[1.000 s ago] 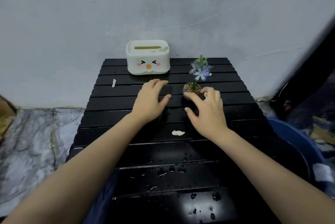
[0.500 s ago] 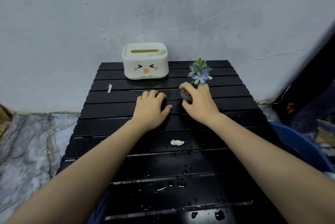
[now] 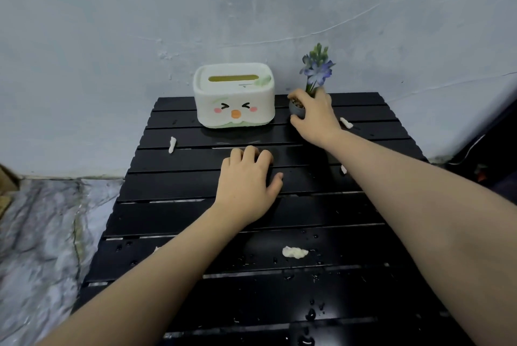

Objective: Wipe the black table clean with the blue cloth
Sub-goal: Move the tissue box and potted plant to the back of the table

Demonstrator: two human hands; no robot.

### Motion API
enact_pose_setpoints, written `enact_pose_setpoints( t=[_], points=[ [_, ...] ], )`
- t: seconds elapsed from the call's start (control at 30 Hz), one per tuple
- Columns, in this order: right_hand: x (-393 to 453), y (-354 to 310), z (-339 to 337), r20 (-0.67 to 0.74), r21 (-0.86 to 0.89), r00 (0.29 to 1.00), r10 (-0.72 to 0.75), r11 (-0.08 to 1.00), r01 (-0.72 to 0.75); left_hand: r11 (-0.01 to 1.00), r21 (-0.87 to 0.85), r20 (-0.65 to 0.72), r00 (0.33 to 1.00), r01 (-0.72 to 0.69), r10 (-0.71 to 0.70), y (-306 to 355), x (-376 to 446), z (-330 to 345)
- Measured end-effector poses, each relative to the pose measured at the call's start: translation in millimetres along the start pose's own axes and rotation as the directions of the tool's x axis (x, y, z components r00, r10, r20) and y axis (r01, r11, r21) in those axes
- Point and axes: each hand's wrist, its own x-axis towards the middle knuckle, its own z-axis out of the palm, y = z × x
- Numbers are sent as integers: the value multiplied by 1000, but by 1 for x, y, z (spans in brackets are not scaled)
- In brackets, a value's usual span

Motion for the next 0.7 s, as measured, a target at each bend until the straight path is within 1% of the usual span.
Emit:
enact_pose_setpoints(
  t=[0.17, 0.23, 0.33, 0.4, 0.5, 0.57, 0.63, 0.7],
  points=[
    [1, 5, -1, 29, -44, 999, -27, 999, 29, 1000, 1, 15, 1000, 9, -9, 1, 1, -3],
    [-11, 2, -4, -19, -51, 1000, -16, 999, 15, 1000, -18, 34, 999, 15, -15, 2, 1, -7],
    [-44, -7, -13, -149, -26, 989, -13, 1000, 10, 996, -78, 54, 998, 33, -29, 1, -1, -20],
    [-73, -16, -23, -179, 1, 984, -23, 1000, 24, 993, -111, 40, 998, 42, -38, 1, -6, -35],
    [-124, -30, -43, -176, 38, 983, -57, 997, 65, 990, -135, 13, 999, 40, -39, 1, -24, -67],
    [-163, -37, -57, -157, 32, 985, -68, 997, 74, 987, -157, -6, 999, 40, -41, 1, -44, -89],
    [-205, -41, -69, -117, 4, 991, -65, 998, 66, 979, -194, -33, 998, 55, -62, -3, -74, -108],
    [-245, -42, -77, -55, -30, 997, -50, 998, 49, 969, -226, -58, 992, 99, -115, -13, -112, -120]
  ],
)
